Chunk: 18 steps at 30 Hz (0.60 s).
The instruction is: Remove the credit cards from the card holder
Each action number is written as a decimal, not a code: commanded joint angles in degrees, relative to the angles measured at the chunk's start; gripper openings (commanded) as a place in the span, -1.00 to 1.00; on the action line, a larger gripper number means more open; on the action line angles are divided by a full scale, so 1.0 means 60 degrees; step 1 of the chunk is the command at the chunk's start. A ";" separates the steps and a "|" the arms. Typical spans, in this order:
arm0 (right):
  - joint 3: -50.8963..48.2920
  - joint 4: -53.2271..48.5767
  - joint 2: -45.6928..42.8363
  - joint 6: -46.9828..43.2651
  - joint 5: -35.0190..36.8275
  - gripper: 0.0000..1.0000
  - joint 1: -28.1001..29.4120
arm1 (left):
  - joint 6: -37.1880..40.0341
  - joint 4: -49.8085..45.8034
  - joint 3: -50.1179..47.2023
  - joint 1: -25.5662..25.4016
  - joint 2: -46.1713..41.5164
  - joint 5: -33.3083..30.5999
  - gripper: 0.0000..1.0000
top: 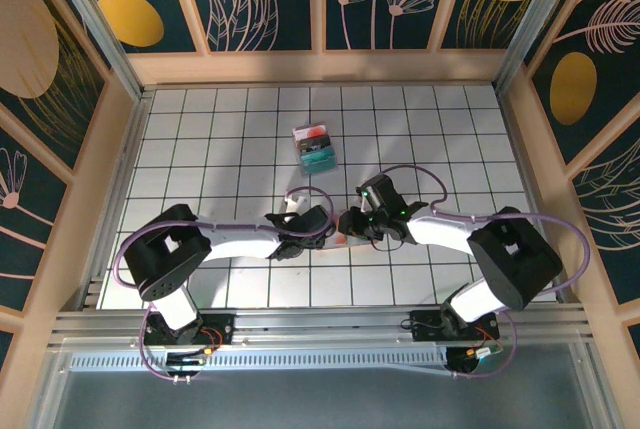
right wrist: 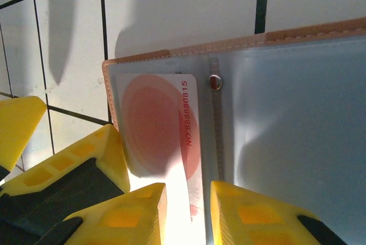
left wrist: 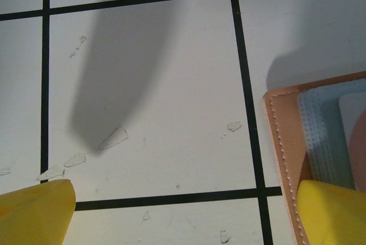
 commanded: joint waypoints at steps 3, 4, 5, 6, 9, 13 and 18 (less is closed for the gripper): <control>-0.0040 0.0242 0.0249 -0.0058 -0.0108 -0.47 0.0056 | -0.0048 -0.0292 0.0061 -0.0009 0.0296 0.0179 0.98; -0.0044 0.0263 0.0272 -0.0051 -0.0114 -0.47 0.0054 | -0.0061 -0.0288 0.0045 0.0001 0.0296 0.0176 0.98; -0.0047 0.0308 0.0274 -0.0051 -0.0128 -0.49 0.0065 | -0.0069 -0.0292 0.0031 -0.0008 0.0290 0.0169 0.98; -0.0062 0.0337 0.0273 -0.0037 -0.0136 -0.50 0.0065 | -0.0066 -0.0296 0.0023 -0.0014 0.0283 0.0177 0.98; -0.0098 0.0464 0.0218 -0.0047 -0.0198 -0.54 0.0065 | -0.0069 -0.0306 0.0009 -0.0014 0.0300 0.0181 0.98; -0.0149 0.0663 0.0107 -0.0008 -0.0322 -0.57 0.0065 | -0.0069 -0.0321 0.0017 -0.0006 0.0342 0.0203 0.98; -0.0172 0.0794 0.0099 0.0036 -0.0423 -0.59 0.0063 | -0.0069 -0.0319 0.0018 -0.0009 0.0378 0.0217 0.97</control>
